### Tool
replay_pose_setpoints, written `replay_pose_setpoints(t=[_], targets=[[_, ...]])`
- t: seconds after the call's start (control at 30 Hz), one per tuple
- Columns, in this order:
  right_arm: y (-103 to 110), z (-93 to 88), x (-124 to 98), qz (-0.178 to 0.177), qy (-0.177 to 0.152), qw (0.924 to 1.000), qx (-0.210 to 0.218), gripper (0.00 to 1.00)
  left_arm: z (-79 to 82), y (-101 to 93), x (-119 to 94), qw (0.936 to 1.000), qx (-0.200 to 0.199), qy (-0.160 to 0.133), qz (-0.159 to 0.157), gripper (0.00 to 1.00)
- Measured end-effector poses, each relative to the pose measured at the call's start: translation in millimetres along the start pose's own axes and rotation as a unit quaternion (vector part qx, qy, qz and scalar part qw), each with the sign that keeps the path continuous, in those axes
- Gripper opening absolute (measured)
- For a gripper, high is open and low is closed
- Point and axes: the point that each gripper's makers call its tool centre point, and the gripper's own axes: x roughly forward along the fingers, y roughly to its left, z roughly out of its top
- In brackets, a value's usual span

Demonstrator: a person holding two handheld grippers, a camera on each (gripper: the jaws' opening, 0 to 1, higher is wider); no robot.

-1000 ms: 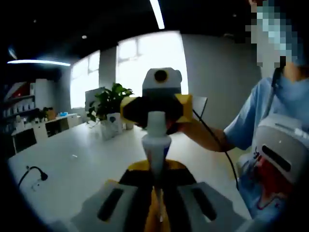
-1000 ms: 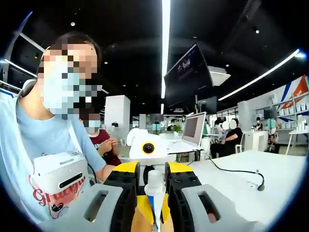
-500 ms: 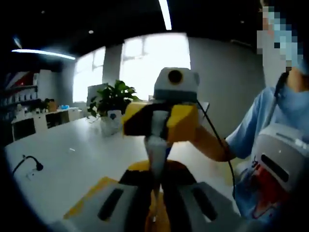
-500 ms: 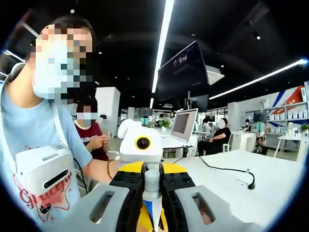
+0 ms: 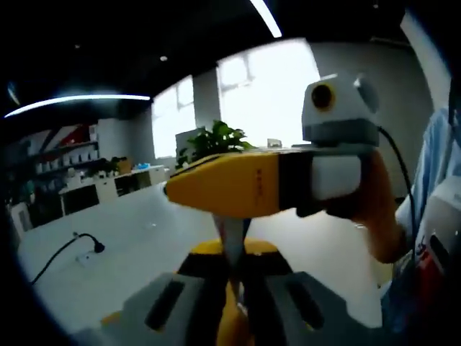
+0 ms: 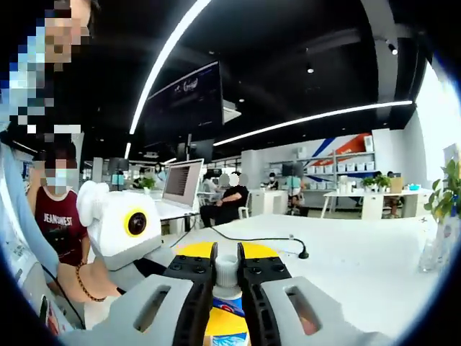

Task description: Pick up the toothpaste unscrew the cap squeeze it onto the small board screw the cap back on and return it to the table

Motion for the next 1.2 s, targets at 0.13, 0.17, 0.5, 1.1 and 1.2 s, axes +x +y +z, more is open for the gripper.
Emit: replay_pose_setpoints(t=[0.13,0.17,0.5,1.1,1.2], targets=[[-2,0.9,2,-0.055,-0.003,0.9984,-0.017,0.1,-0.1,4.5,1,0.9998,-0.002,0.001,0.021,0.05],[-3,1.1,2,-0.063,-0.006,0.9979,-0.015,0.1,-0.3,4.3,1,0.9997,-0.002,0.001,0.026,0.05],[-4,2.4,2,-0.088,-0.011,0.9959,-0.016,0.1,-0.1,5.8,-1,0.9985,0.021,0.006,0.049,0.05],[24,26.5,-22,0.224,-0.054,0.9722,0.04,0.23,-0.4,0.5,-16,0.9949,-0.021,-0.008,-0.099,0.05],[24,16.5,-23,0.278,-0.03,0.9579,0.063,0.25,0.5,-6.7,-17,0.9909,-0.016,-0.01,-0.134,0.05]])
